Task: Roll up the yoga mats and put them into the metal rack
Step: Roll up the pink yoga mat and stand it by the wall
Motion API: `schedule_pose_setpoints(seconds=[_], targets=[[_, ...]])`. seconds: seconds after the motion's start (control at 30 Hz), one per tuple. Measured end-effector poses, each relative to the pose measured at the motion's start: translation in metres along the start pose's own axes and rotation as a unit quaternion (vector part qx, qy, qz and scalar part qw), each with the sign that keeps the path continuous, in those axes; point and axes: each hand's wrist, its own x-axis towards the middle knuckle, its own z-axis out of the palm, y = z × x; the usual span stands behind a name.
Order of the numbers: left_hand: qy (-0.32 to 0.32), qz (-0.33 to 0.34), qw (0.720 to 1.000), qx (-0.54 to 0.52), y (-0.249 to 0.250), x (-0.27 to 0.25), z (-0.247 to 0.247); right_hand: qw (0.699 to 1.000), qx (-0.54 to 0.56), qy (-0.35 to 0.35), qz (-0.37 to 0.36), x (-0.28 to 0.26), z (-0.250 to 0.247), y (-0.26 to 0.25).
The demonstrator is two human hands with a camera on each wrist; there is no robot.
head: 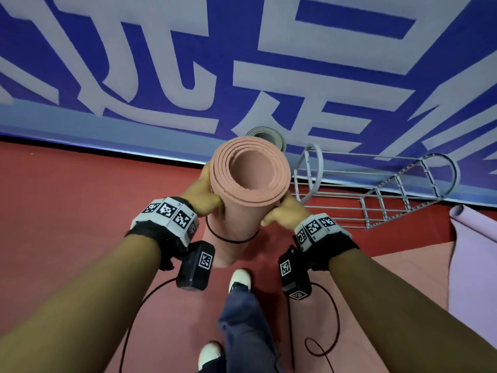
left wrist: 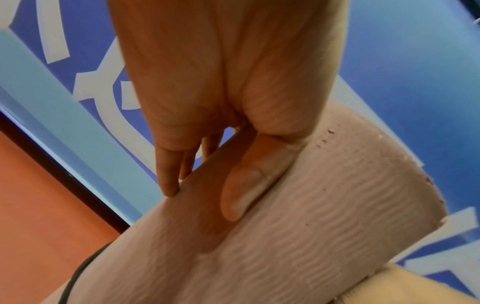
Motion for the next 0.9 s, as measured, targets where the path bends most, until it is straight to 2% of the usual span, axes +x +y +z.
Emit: schedule_pose_setpoints(seconds=[0.17,0.43,0.8,0.9], targets=[[0.031,-0.044,0.999,0.001,-0.003,0.070,-0.035,0.999,-0.038,-0.023,-0.003,0.080,-0.001,-0.037],[0.080,-0.049,0.993,0.072,0.003,0.164,-0.070,0.998,-0.034,-0.046,-0.007,0.174,-0.010,-0.074],[0.043,-0.016,0.997,0.064,-0.045,0.288,-0.108,0.999,-0.014,-0.047,-0.009,0.280,0.000,-0.074],[0.029,-0.014,0.996,0.078,-0.056,0.316,-0.112,0.999,-0.015,-0.047,0.017,0.303,0.007,-0.068]])
